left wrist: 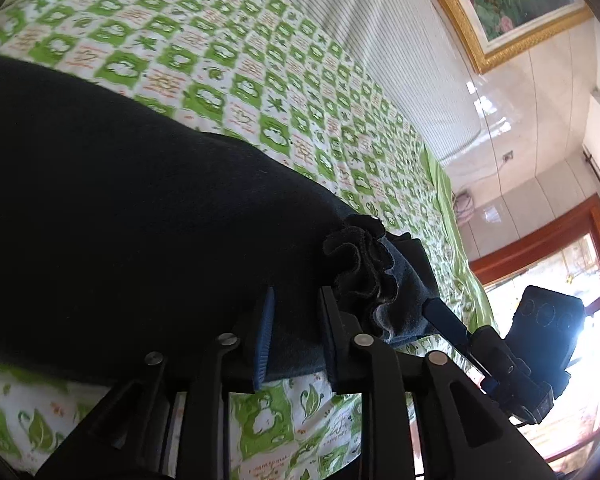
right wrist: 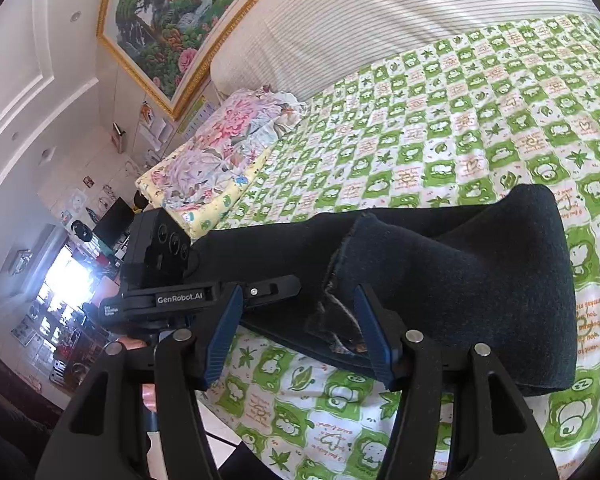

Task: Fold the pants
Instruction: 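Open both grippers and withdraw from the folded pants, then grasp the end of the folded pants again with both grippers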

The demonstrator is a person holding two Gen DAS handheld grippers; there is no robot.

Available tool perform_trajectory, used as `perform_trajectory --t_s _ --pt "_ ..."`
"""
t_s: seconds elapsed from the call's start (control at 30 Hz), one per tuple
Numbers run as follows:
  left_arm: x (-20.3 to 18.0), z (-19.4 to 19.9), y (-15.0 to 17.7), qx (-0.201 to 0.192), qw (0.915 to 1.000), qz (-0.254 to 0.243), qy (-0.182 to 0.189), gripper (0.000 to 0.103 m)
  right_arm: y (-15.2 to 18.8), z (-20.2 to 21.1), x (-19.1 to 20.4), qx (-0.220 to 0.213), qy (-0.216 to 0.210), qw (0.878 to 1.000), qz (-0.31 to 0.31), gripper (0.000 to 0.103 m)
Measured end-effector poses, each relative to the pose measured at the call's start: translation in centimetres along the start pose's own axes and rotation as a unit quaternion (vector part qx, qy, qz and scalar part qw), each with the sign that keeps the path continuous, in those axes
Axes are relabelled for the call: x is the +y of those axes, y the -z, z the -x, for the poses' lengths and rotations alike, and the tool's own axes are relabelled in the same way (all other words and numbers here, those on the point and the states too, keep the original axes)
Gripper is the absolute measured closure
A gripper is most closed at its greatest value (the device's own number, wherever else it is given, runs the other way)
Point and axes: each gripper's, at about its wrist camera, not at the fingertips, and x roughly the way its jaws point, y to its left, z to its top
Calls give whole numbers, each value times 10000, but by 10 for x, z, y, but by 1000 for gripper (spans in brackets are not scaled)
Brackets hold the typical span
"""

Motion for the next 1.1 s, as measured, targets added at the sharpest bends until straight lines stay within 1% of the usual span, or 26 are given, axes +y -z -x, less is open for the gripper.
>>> perform_trajectory --t_s 0.1,0.17,0.3,0.43,0.47,0.5,0.53,0.63,0.8,1.03,1.1 --pt "5 12 5 -148 9997 124 -132 77 -1 1 7 -61 66 9997 239 44" --pt "11 24 9 -282 9991 255 -210 77 -2 -2 13 -2 44 9993 366 44" --pt "22 47 13 -560 9968 484 -292 77 -6 -10 23 104 0 9988 475 44" --pt "29 71 14 -854 9938 564 -439 77 -13 -25 28 256 -39 9986 470 44" --pt "32 79 15 -932 9927 604 -477 73 -15 -29 29 289 -47 9985 464 44" --pt "35 83 16 -977 9919 649 -480 67 -17 -33 31 318 -84 9984 463 44" --pt "38 88 18 -1014 9913 710 -453 65 -19 -37 34 347 -115 9982 475 44" --pt "47 98 23 -1121 9888 899 -405 65 -22 -48 41 425 -159 9975 546 44" --pt "62 120 34 -1402 9818 1139 -581 65 -27 -69 53 669 -276 9952 653 44" --pt "91 136 38 -1594 9719 1608 -640 65 -33 -105 72 1133 -358 9890 880 44" --pt "99 139 38 -1641 9690 1734 -643 65 -36 -115 78 1203 -363 9873 970 44"
